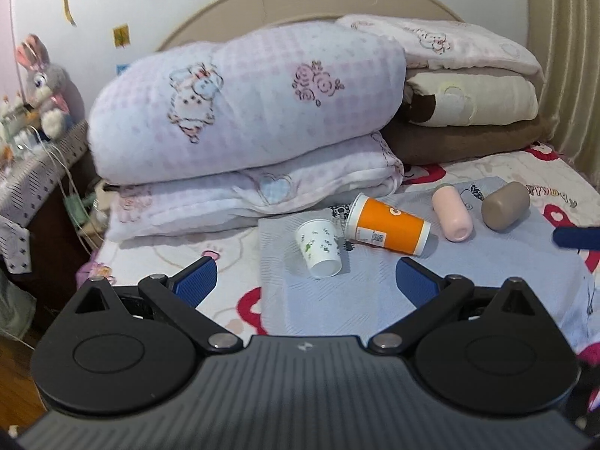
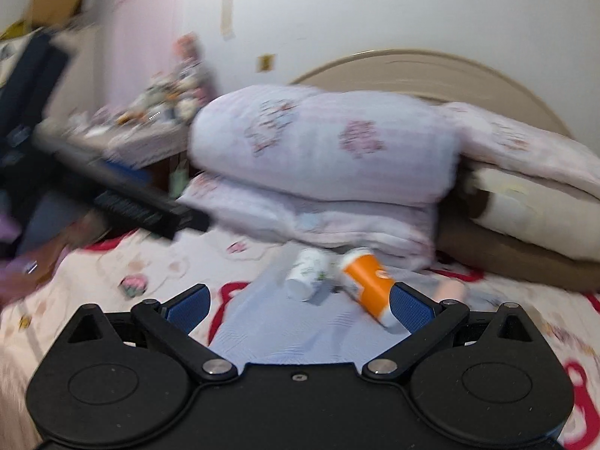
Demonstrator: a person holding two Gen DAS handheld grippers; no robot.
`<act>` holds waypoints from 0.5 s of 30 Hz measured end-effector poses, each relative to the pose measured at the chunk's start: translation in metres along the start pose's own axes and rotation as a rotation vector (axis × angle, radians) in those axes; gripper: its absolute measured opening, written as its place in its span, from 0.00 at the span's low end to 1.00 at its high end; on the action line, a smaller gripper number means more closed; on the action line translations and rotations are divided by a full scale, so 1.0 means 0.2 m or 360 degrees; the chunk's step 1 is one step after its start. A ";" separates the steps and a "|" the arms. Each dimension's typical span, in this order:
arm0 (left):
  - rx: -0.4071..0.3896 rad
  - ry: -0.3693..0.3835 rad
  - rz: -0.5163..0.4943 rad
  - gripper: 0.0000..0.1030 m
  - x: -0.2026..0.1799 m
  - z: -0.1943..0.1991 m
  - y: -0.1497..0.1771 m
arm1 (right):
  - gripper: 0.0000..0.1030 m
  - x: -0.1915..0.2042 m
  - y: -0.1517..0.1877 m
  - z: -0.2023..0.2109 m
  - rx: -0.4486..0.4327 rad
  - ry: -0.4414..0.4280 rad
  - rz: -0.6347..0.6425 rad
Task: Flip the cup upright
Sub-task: 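Move the left gripper toward the white leaf-print paper cup lying on its side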
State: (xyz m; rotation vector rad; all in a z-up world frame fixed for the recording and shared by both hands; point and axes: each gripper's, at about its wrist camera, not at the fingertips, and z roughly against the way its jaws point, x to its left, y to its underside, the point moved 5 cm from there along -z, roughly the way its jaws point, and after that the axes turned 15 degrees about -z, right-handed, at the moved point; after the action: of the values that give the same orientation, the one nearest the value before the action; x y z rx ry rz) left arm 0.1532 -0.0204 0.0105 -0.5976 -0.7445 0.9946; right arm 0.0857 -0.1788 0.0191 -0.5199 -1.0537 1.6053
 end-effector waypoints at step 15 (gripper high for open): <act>-0.0006 0.0291 0.0280 0.96 0.08 -0.74 0.08 | 0.99 -0.17 0.09 -0.80 0.0154 -0.0147 -0.0253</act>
State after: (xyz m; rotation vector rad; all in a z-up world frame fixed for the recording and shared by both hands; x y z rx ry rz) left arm 0.2663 -0.0164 -0.0882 -0.7561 -0.5386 1.0840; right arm 0.2112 -0.1520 -0.0845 -0.2918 -1.0531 1.5425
